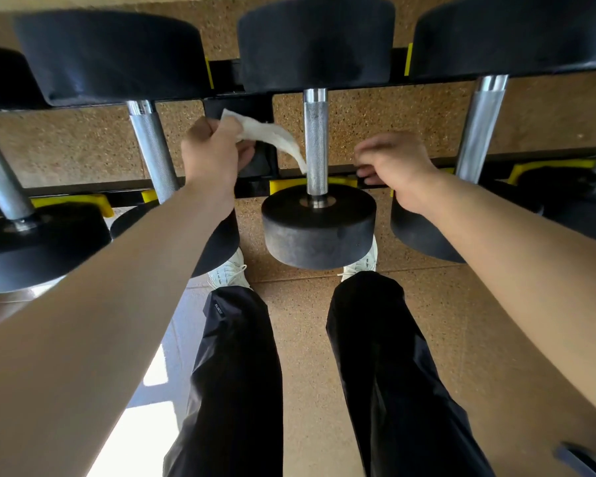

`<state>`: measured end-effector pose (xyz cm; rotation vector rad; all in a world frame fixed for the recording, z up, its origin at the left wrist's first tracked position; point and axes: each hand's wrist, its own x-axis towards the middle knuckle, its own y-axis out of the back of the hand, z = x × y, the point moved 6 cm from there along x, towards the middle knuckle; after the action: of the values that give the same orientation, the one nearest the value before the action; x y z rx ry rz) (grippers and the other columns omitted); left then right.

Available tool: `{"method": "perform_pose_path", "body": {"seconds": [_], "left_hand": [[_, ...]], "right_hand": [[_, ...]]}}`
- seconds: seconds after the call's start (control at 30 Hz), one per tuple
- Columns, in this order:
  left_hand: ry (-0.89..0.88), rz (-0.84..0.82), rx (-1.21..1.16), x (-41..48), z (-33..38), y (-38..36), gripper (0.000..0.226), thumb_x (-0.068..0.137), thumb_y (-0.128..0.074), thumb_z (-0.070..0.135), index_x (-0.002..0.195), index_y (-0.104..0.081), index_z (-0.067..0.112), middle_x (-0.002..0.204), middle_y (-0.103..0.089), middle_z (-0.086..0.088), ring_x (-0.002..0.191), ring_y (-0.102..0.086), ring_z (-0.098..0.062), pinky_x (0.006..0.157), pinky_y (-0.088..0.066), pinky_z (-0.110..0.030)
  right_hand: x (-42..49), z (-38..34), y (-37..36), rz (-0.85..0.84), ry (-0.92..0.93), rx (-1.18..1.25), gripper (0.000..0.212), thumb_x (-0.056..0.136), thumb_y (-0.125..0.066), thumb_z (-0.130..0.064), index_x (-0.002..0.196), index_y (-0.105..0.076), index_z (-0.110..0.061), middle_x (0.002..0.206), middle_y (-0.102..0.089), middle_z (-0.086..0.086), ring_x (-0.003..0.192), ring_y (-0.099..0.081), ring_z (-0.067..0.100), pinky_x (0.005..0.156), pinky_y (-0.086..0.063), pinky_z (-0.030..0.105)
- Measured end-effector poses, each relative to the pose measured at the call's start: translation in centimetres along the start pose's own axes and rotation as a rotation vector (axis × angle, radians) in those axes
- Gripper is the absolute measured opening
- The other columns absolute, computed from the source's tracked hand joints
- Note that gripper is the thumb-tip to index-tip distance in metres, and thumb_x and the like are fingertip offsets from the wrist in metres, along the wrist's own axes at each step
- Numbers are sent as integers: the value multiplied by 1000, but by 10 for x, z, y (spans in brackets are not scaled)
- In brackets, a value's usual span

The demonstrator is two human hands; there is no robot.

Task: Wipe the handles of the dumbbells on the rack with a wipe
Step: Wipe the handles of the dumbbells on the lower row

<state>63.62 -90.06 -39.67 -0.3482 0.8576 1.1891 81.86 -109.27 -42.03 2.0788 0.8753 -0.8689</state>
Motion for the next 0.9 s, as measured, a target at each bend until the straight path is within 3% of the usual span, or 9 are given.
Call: {"method": "perform_pose_path", "body": {"seconds": [0.13, 0.2, 0.27, 0.33, 0.4, 0.5, 0.63, 0.8, 0.9], "left_hand": [[123, -139, -105, -6, -6, -37, 6, 93, -60, 9, 92, -60, 15, 89, -78, -5, 96, -75, -23, 84, -62, -34], [218, -233, -155, -8, -11, -59, 14, 92, -60, 9, 105, -65, 8, 88, -79, -6, 93, -76, -24, 86, -61, -36], [281, -301, -220, -9, -14, -74, 14, 96, -56, 12, 103, -66, 5, 92, -77, -10, 89, -75, -26, 87, -61, -38], [291, -361, -245, -7, -14, -83, 16, 99, -51, 15, 97, -66, 8, 95, -76, -10, 92, -72, -27, 90, -58, -40], [281, -401, -258, -4, -13, -86, 20, 103, -50, 21, 106, -66, 10, 108, -76, -11, 104, -71, -27, 92, -57, -40], [279, -329, -328, 2, -13, -78, 19, 104, -54, 23, 112, -65, 11, 111, -76, -8, 102, -73, -21, 86, -57, -35], [265, -199, -385, -2, -16, -71, 18, 98, -65, 23, 113, -66, 12, 106, -78, -3, 96, -75, -15, 87, -59, -32], [293, -215, -223, -6, -16, -92, 13, 100, -61, 22, 110, -69, 19, 108, -75, -1, 99, -71, -20, 88, -58, -38], [285, -225, -227, -5, -13, -90, 19, 101, -58, 19, 118, -65, 15, 100, -71, 0, 92, -68, -16, 85, -56, -34]], "right_hand": [[9, -8, -16, -117, -117, 423, 25, 96, -62, -7, 120, -65, -14, 122, -67, 8, 104, -70, 29, 73, -61, 31], [14, -15, -27, -192, -127, 489, 42, 95, -60, -5, 135, -55, -19, 134, -58, 5, 113, -63, 32, 78, -61, 36], [17, -24, -37, -250, -150, 544, 54, 95, -59, -3, 143, -46, -24, 131, -56, 5, 113, -62, 34, 86, -60, 43], [19, -30, -43, -262, -176, 594, 46, 95, -57, -1, 138, -51, -18, 123, -64, 9, 109, -67, 32, 89, -59, 45], [20, -36, -43, -203, -187, 604, 31, 95, -56, 1, 124, -61, -9, 110, -72, 14, 100, -72, 26, 81, -60, 37], [19, -41, -45, -135, -236, 686, 19, 95, -59, -1, 113, -65, -4, 97, -72, 13, 90, -71, 22, 79, -59, 32], [8, -46, -48, -165, -297, 817, 14, 96, -61, -8, 110, -65, -6, 107, -73, 12, 101, -69, 24, 89, -56, 37], [1, -29, -18, -55, -294, 1061, 37, 85, -75, -8, 120, -63, -10, 108, -76, 9, 97, -74, 16, 86, -58, 33], [-2, -28, -26, -28, -239, 1055, 34, 87, -74, -9, 119, -64, -13, 108, -76, 7, 98, -74, 15, 88, -57, 31]]}}
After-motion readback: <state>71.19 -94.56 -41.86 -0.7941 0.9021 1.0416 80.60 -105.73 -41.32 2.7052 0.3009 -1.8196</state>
